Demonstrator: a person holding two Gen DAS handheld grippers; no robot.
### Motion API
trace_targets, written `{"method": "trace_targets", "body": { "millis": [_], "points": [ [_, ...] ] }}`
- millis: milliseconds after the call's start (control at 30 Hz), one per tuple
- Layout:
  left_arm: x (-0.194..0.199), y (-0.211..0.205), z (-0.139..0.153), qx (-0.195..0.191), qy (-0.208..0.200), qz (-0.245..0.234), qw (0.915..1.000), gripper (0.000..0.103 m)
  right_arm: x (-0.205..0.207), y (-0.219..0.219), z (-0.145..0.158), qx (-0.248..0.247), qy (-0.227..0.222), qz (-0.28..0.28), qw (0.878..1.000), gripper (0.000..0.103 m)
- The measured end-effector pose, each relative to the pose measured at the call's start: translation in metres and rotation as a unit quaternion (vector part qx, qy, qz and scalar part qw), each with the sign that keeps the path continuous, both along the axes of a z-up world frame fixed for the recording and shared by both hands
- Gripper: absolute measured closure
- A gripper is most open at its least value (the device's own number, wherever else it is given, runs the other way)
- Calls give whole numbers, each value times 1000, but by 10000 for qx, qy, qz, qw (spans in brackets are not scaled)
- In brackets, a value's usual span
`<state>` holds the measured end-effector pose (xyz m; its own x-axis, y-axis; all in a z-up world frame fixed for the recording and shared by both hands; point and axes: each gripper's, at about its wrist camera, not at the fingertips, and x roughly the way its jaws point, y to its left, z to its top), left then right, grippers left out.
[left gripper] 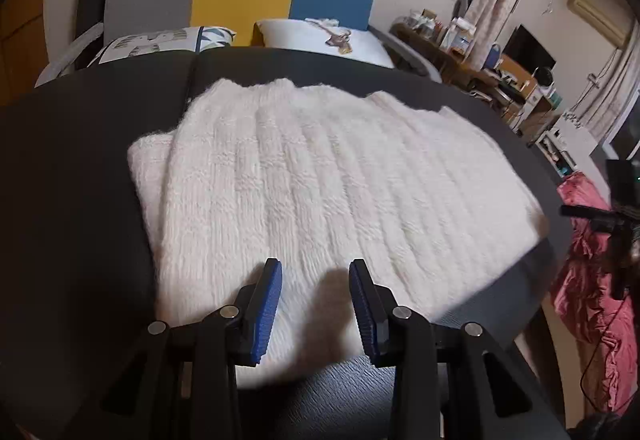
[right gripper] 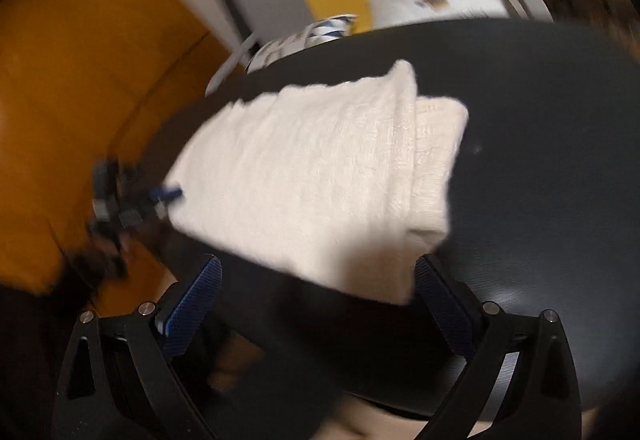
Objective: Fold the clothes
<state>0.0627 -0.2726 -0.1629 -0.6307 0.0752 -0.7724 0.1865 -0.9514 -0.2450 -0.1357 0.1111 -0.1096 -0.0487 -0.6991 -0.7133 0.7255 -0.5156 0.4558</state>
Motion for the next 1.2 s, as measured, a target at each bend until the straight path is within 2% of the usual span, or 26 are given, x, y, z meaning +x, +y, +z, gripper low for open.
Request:
{"method": "trace_targets", "body": {
  "millis": [100,200,300,400,533,567,600,667,800,900,967,1000,1100,1200],
  "points": [
    [-17,18,4,-148,-3,-316,9994,68,-10,10,-15,-55,-201,230,9995,4],
    [-46,40,5,-131,-33,-636,9979,68,-22,10,-31,-300,-531,400,9973,4],
    [-77,72,7,-193,4,-1089,9939,68,-34,4,-47,-390,-794,516,9947,4],
    [-94,102,4,-466,-90,-1480,9879,68,-38,-1,-53,-736,-1161,913,9863,4],
    [-101,119,1,-451,-166,-1768,9831,67,-30,-8,-47,-1015,-1645,1901,9625,4],
    [-101,121,0,-462,-191,-1820,9820,67,-29,-11,-49,-908,-1757,2104,9574,4],
    [-101,122,-1,-513,-224,-1853,9811,67,-29,-15,-56,-533,-1817,2207,9568,4],
    [-100,121,1,-502,-236,-1884,9805,67,-31,-20,-64,-100,-1780,2301,9567,4],
    [-106,126,8,-299,-163,-2105,9770,67,-35,-22,-55,-203,-1559,2236,9619,4],
    [-121,145,-2,-524,-473,-2456,9668,67,-29,-29,-55,-434,-1568,2360,9580,4],
    [-126,157,-9,-825,-548,-2641,9594,67,-17,-38,-65,-167,-1620,2655,9503,4],
    [-129,159,-7,-787,-507,-2708,9581,67,-12,-41,-68,-47,-1603,2769,9474,5],
    [-147,150,7,-292,-440,-2826,9578,67,-8,-38,-72,202,-1416,2846,9479,5],
    [-186,135,27,159,-235,-2738,9614,66,-15,-35,-77,51,-1630,2572,9525,5]
  ]
}}
